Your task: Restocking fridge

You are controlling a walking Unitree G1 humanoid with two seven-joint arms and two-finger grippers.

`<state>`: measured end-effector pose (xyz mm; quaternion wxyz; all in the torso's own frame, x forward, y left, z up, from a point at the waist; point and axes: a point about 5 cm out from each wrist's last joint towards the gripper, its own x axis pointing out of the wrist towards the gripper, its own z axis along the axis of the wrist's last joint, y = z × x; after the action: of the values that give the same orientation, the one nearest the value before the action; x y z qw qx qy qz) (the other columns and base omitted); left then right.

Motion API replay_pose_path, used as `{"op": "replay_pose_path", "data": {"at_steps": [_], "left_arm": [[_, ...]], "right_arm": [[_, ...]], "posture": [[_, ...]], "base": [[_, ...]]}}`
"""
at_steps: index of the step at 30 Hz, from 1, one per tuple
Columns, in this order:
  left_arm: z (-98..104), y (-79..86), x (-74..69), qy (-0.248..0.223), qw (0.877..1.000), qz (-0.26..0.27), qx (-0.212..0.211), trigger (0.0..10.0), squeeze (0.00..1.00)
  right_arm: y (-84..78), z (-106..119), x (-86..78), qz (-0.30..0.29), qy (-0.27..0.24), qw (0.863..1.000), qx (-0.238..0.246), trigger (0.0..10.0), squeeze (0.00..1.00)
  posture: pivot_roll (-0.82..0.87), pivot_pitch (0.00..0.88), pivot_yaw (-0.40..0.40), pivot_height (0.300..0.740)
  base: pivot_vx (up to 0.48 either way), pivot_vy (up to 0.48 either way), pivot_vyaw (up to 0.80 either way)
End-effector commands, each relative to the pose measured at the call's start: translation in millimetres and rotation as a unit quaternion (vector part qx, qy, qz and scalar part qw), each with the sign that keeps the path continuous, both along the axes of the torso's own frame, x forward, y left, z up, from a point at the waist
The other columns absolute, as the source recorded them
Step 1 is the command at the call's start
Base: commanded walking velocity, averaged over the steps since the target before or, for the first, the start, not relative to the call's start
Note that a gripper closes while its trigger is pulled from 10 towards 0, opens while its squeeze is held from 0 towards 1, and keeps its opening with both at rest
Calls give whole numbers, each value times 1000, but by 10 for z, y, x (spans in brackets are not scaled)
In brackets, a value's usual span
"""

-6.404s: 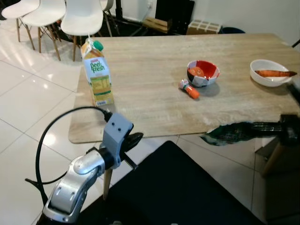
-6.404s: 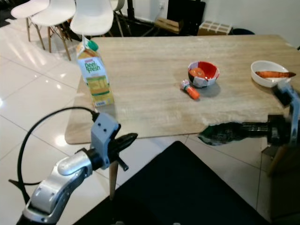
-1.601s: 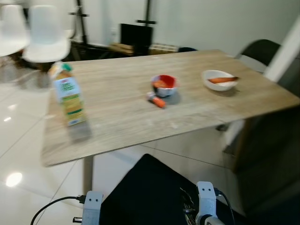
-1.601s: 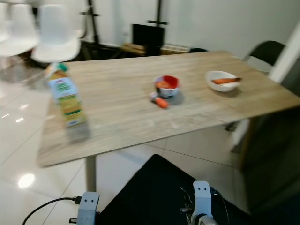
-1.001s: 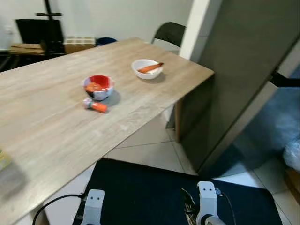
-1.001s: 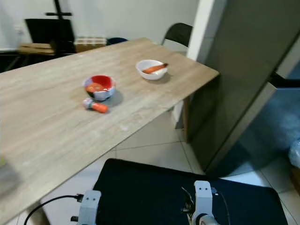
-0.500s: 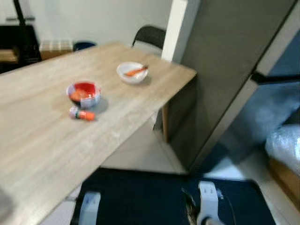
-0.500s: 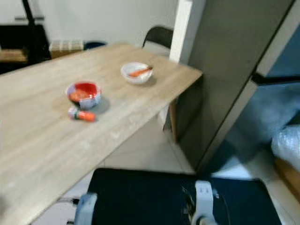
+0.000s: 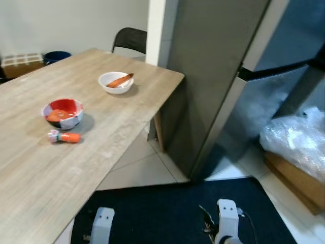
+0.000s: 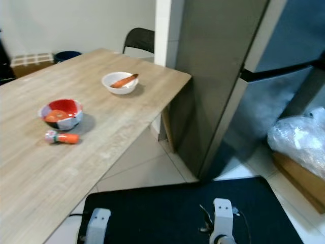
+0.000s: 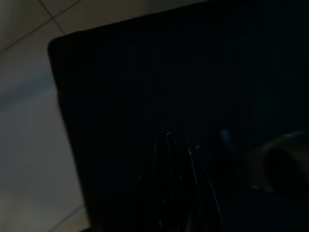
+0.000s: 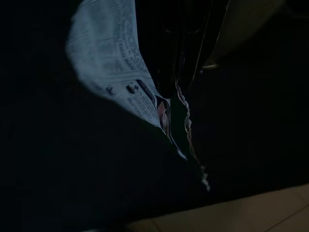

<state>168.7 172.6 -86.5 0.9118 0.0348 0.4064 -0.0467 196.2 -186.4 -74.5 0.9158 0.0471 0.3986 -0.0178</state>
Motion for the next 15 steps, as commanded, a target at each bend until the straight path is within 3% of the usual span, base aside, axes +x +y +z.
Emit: {"op": "replay_pose_path", "data": {"at_steps": [1, 15], "left_arm": [[4, -42, 23, 1, 1000, -5, -2, 10000, 0], [-5, -4, -2, 6, 1000, -9, 0, 10000, 0]], "right_arm": [[-54, -7, -26, -15, 2, 1000, -2, 10000, 0], [-89, -14, -51, -24, 4, 1000, -3, 10000, 0]], "posture": [[-64, 5, -27, 740], [-72, 0, -22, 740]], "base": [[0, 0, -800], [0, 0, -800]]}}
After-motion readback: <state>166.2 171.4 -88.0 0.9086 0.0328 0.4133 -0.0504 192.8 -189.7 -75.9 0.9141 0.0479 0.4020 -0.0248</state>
